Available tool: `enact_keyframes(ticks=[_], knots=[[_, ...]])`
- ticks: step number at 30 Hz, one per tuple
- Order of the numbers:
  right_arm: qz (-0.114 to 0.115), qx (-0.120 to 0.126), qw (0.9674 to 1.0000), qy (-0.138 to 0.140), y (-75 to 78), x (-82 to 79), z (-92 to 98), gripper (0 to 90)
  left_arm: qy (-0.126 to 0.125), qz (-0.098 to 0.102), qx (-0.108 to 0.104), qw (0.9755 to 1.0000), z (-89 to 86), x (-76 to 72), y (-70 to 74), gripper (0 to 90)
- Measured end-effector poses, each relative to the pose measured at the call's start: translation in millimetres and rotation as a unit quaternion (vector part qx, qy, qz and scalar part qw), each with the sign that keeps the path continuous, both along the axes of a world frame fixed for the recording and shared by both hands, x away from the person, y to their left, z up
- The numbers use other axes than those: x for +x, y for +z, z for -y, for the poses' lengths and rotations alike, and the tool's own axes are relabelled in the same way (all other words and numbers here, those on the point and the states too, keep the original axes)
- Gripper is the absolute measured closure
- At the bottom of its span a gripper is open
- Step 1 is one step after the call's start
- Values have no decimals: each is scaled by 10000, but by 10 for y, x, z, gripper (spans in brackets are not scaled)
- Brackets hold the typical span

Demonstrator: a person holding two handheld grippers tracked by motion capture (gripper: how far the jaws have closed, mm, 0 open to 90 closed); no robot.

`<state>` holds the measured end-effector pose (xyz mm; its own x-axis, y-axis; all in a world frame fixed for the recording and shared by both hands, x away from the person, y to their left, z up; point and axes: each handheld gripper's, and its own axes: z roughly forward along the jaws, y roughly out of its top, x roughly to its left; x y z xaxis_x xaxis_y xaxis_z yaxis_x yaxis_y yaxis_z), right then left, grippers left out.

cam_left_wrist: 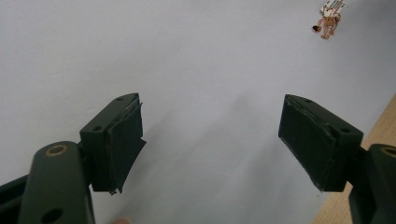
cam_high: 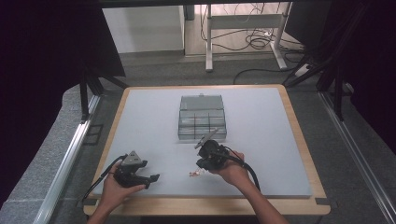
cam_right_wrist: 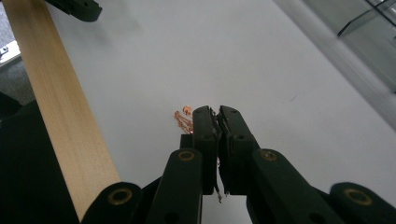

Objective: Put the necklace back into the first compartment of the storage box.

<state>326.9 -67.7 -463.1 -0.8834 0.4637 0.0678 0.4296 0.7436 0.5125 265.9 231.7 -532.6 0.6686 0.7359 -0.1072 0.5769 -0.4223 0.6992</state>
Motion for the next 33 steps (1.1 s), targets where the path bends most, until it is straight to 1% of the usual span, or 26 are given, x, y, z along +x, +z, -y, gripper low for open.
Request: enact_keyframes(ticks=[2, 4, 5, 7, 8, 9, 11, 12, 13, 14, 15, 23, 24, 25, 27, 33], knots=[[-3, 18, 10000, 0, 16, 1, 5, 848, 6, 0, -3, 10000, 0, 0, 0, 223], [-22, 125, 9999, -12, 64, 4, 26, 848, 21, -10, -29, 10000, 4, 1, -1, 223], [-22, 125, 9999, -12, 64, 4, 26, 848, 21, -10, -29, 10000, 4, 1, -1, 223], [18, 151, 9999, -22, 101, 7, 42, 848, 31, -18, -38, 10000, 9, 2, -5, 223], [37, 199, 9998, -35, 149, 13, 59, 848, 23, -22, -39, 10000, 13, 3, -9, 223], [37, 199, 9998, -35, 149, 13, 59, 848, 23, -22, -39, 10000, 13, 3, -9, 223], [40, 275, 9996, -39, 211, 25, 75, 848, 24, -27, -43, 10000, 16, 2, -11, 223], [81, 284, 9996, -50, 277, 30, 81, 848, 27, -35, -50, 10000, 16, 3, -9, 223], [107, 289, 9995, -51, 310, 32, 83, 848, 32, -34, -47, 10000, 15, 3, -8, 223], [107, 289, 9995, -51, 310, 32, 83, 848, 32, -34, -47, 10000, 15, 3, -8, 223], [161, 306, 9994, -52, 378, 36, 85, 848, 36, -40, -50, 10000, 16, 4, -9, 223], [413, 458, 9981, -71, 703, 75, 73, 848, 43, -84, -13, 10000, 21, 9, -17, 223], [413, 458, 9981, -71, 703, 75, 73, 848, 43, -84, -13, 10000, 21, 9, -17, 223], [466, 478, 9977, -73, 767, 85, 66, 848, 33, -83, -1, 10000, 21, 11, -18, 223], [502, 487, 9975, -89, 825, 89, 59, 849, 37, -90, -8, 10000, 20, 12, -19, 222], [578, 563, 9967, -92, 952, 103, 45, 849, 38, -103, -2, 9999, 19, 15, -23, 223]])
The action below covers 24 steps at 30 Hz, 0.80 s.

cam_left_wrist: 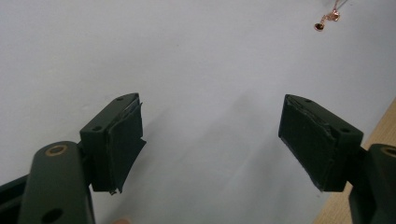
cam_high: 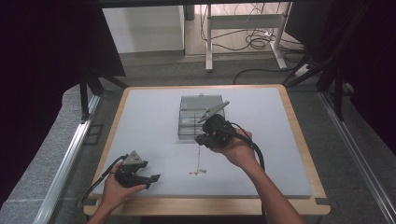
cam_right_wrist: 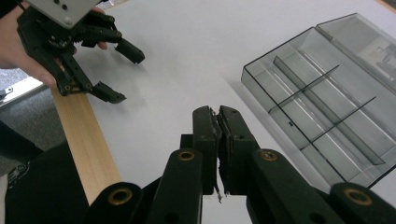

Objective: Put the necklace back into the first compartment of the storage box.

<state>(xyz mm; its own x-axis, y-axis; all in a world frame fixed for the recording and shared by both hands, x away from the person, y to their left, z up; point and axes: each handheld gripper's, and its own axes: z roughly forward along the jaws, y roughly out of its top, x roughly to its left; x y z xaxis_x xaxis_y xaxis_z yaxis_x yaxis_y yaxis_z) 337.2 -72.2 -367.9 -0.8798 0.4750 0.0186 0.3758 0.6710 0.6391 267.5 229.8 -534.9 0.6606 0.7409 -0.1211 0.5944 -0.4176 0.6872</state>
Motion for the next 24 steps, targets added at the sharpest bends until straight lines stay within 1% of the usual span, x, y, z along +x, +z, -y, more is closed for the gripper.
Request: enact_keyframes(ticks=[9, 15, 17, 18, 22, 24], knots=[[-4, 162, 9999, -39, 95, 44, 30, 848, 0, -22, -2, 10000, 2, 2, -5, 223], [-26, 213, 9998, -40, 148, 60, 42, 848, 9, -51, -20, 10000, 8, 2, -10, 222], [0, 225, 9997, -44, 198, 76, 49, 849, 0, -57, -17, 10000, 11, 3, -12, 222], [0, 225, 9997, -44, 198, 76, 49, 849, 0, -57, -17, 10000, 11, 3, -12, 222], [26, 311, 9995, -74, 289, 104, 55, 849, -4, -56, -18, 10000, 10, 4, -12, 222], [70, 362, 9993, -86, 367, 127, 51, 849, -11, -63, -7, 10000, 8, 4, -11, 222]])
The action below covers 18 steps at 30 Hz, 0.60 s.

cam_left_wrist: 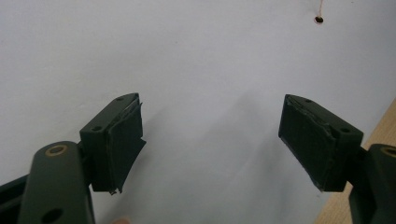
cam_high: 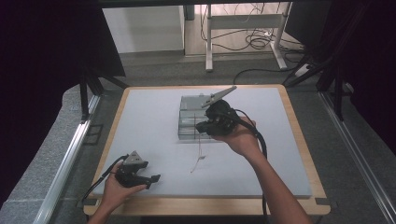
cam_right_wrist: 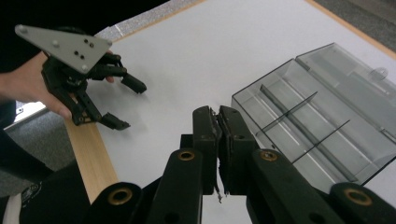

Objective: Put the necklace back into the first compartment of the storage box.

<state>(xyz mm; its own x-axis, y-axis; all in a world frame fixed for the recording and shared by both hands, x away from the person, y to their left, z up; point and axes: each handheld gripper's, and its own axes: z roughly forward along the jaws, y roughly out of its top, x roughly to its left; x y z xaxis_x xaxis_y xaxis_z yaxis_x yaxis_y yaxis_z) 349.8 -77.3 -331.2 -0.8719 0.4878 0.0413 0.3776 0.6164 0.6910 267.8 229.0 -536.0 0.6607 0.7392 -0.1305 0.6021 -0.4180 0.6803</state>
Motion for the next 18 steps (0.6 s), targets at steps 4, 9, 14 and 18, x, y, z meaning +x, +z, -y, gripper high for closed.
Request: enact_keyframes(ticks=[4, 9, 14, 18], knots=[[76, 97, 9999, -24, 115, 31, -5, 849, 3, -1, -1, 10000, -3, 1, -1, 222], [142, 201, 9997, -28, 224, 59, -17, 849, -21, -30, 9, 10000, 3, 5, -9, 222], [243, 219, 9995, -49, 364, 97, -66, 849, -27, -30, 24, 10000, -7, 3, -7, 222], [260, 195, 9994, -101, 408, 150, -78, 849, -25, -17, 23, 10000, -14, 2, -6, 222]])
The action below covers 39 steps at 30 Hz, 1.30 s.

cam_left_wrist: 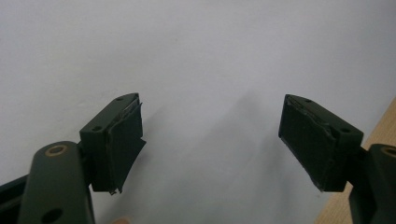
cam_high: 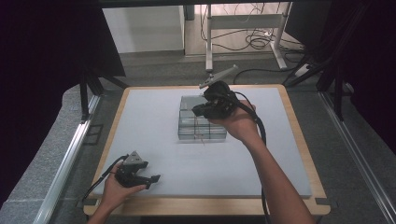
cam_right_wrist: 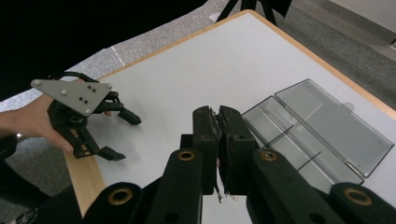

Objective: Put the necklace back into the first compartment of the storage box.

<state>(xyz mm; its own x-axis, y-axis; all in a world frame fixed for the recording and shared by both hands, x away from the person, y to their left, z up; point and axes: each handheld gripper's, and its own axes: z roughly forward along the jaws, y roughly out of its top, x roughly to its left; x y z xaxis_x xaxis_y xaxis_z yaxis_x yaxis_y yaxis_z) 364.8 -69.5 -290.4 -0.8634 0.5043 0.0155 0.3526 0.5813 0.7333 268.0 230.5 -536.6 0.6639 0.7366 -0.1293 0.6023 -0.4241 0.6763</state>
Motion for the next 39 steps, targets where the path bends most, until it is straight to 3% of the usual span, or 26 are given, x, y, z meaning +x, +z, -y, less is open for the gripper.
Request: enact_keyframes(ticks=[11, 23, 39], knots=[[44, 134, 9998, -104, 108, 137, -44, 849, 4, -25, 17, 10000, -8, 10, -12, 222], [109, 115, 9995, -267, 132, 281, -87, 848, -20, -8, 35, 10000, -14, 9, -10, 221], [78, 348, 9985, -411, 190, 488, -182, 849, -43, -3, 114, 9999, -13, 8, -19, 221]])
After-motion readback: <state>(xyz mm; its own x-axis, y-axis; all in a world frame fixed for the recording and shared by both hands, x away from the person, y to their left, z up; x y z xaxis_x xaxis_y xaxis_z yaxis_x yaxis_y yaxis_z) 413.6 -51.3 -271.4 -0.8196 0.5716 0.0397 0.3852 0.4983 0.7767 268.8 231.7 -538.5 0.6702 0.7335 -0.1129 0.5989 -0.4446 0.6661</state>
